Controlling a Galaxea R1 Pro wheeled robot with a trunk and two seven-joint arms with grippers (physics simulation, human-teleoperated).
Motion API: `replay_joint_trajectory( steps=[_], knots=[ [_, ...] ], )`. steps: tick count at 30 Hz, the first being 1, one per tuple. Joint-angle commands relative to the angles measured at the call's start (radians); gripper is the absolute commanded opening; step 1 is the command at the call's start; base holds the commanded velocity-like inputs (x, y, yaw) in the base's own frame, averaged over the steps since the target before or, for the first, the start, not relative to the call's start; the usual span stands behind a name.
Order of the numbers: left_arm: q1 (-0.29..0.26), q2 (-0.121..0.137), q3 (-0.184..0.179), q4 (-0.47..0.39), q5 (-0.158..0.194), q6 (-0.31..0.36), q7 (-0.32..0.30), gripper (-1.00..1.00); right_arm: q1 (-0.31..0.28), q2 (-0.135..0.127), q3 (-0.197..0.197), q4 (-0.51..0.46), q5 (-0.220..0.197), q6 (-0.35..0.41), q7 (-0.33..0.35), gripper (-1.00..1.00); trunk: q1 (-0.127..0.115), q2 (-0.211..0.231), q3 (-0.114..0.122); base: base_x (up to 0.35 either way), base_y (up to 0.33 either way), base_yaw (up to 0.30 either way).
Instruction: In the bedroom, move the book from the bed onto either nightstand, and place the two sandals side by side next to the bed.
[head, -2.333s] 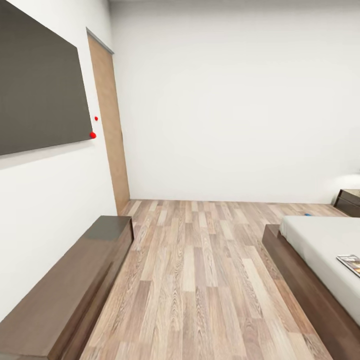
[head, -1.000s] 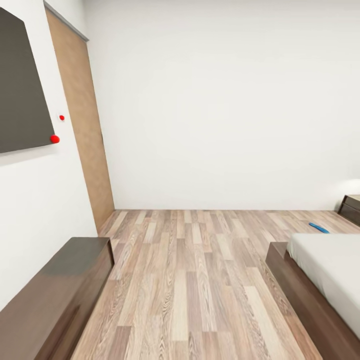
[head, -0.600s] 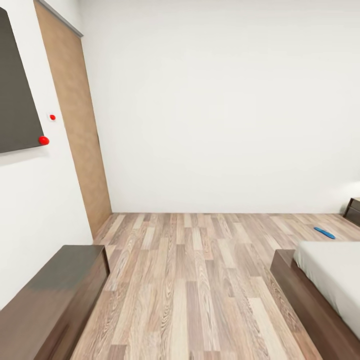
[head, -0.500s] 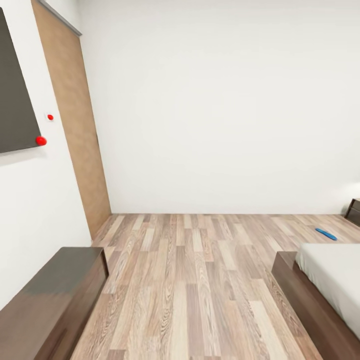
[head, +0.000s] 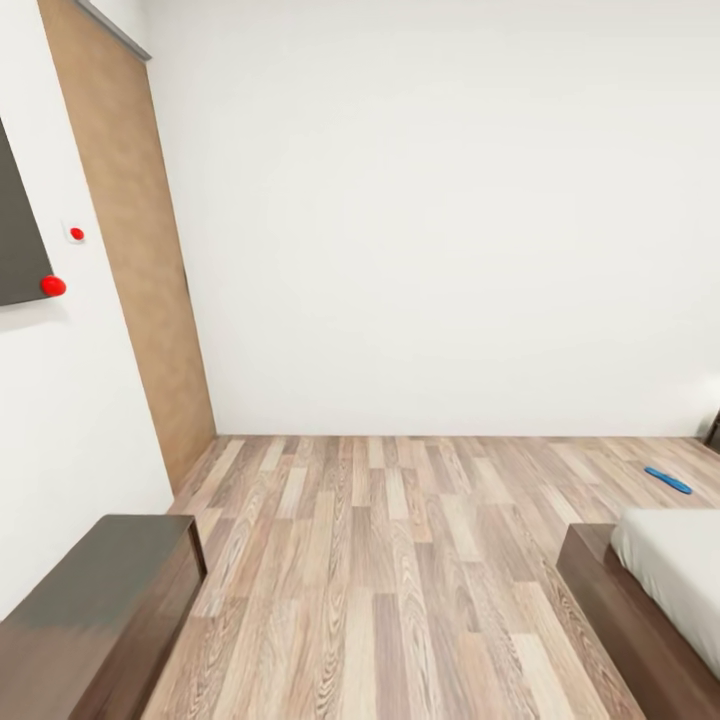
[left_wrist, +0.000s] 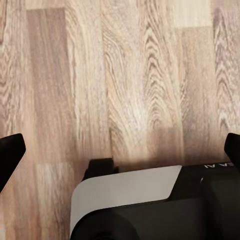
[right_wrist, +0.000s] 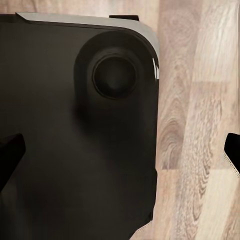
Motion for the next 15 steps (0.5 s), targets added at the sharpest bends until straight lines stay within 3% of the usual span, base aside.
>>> replay_joint_trajectory(
  steps=[1, 15],
  knots=[
    [-0.001, 0.000, -0.004, 0.001, -0.003, -0.004, 0.001, 1.00, -0.001, 0.000, 0.000, 0.001, -0.001, -0.003, -0.001, 1.00, 0.000, 0.000, -0.001, 0.305, 0.000, 0.000],
    [-0.001, 0.000, -0.004, 0.001, -0.003, -0.004, 0.001, 1.00, -0.001, 0.000, 0.000, 0.001, -0.001, -0.003, -0.001, 1.00, 0.000, 0.000, -0.001, 0.304, 0.000, 0.000]
  ],
)
